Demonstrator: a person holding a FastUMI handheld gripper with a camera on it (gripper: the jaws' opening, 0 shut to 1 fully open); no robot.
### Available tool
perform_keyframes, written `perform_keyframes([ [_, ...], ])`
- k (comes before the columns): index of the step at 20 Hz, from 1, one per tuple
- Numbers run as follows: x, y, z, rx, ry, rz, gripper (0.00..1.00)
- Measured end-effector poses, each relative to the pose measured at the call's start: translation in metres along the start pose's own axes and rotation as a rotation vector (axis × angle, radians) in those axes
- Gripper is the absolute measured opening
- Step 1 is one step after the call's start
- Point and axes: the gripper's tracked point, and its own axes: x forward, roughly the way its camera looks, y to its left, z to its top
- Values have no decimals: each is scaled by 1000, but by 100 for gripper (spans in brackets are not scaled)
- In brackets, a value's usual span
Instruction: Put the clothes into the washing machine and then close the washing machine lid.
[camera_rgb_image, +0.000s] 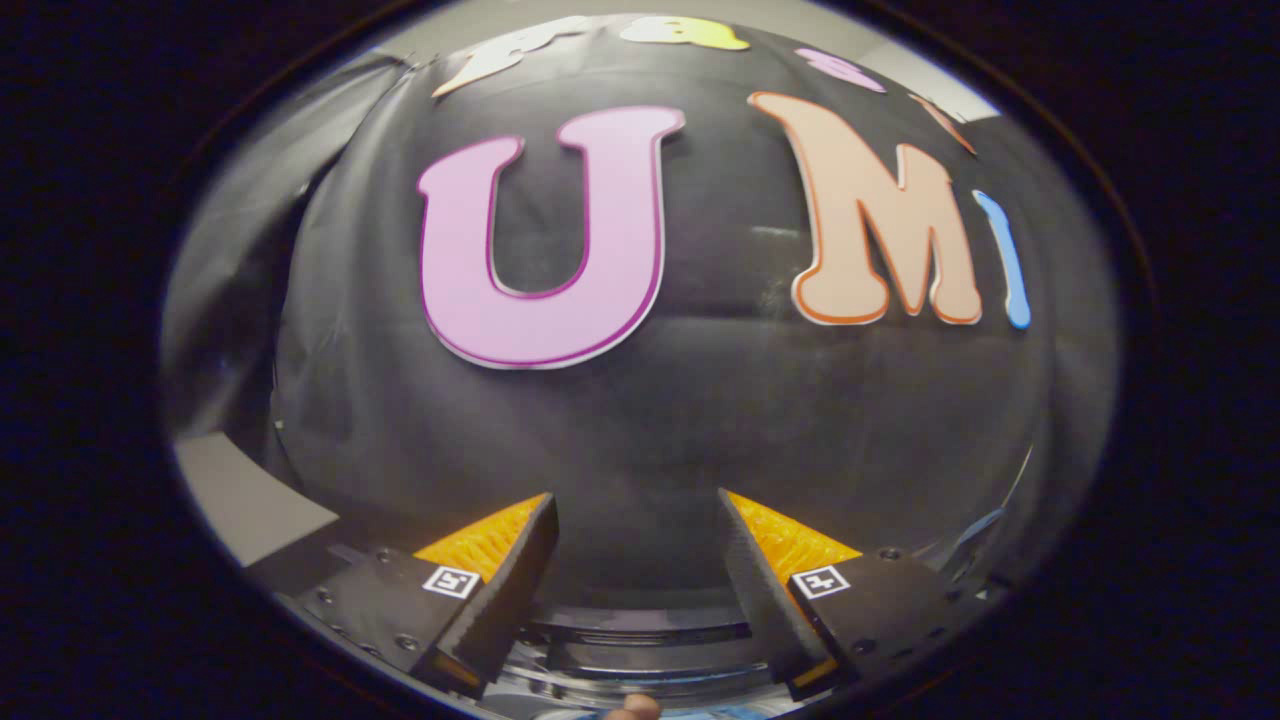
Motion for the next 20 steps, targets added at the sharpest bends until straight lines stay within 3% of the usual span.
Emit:
perform_keyframes([
  [20,-45,0,-5,-26,-56,0,97],
])
